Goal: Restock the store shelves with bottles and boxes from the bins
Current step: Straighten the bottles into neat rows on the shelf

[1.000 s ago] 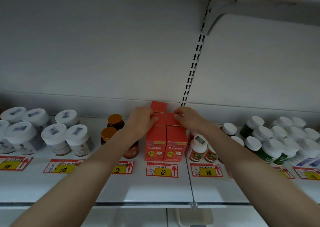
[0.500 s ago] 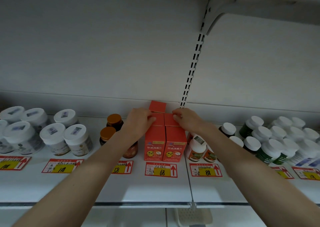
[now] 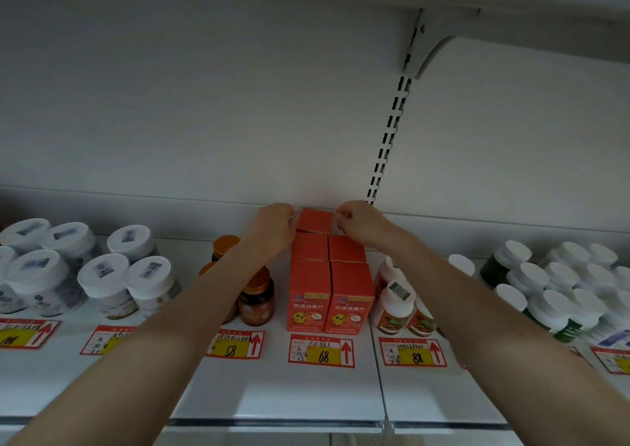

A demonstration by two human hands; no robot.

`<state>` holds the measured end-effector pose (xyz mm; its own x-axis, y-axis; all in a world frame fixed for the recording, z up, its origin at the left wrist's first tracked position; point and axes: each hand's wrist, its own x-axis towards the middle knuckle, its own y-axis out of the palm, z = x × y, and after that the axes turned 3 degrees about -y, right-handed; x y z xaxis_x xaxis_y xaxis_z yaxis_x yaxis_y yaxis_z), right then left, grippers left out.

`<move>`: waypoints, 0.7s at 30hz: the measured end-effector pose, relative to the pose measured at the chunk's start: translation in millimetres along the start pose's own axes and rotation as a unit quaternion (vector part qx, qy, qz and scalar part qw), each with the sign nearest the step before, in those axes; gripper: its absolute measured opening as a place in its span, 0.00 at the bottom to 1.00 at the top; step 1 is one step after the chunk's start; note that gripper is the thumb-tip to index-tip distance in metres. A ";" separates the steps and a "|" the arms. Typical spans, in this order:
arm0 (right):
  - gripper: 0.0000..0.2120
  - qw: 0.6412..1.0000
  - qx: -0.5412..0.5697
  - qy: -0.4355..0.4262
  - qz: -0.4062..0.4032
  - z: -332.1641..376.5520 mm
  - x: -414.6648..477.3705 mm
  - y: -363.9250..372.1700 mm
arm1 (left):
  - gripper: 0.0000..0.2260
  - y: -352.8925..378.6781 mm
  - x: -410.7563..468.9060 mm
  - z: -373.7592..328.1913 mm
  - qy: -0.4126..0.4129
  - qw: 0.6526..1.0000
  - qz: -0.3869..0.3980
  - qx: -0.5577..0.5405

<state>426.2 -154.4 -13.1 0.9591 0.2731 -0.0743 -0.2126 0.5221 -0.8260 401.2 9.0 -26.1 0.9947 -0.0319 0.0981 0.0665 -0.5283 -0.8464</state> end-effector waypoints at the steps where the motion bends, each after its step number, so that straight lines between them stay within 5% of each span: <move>1: 0.12 1.000 -0.006 0.001 0.011 1.4 1.6 2.3 | 0.14 2.0 2.1 0.4 -0.001 1.000 0.016 0.000; 21: 0.16 0.999 -0.004 -0.042 0.018 6.5 1.3 12.0 | 0.12 6.8 -2.6 1.1 0.062 0.998 0.006 0.016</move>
<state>423.7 -142.6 -19.4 0.9320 0.3580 -0.0570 -0.2445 0.5049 -0.8278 399.1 6.4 -32.7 0.9782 -0.1429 0.1507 0.0599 -0.5003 -0.8638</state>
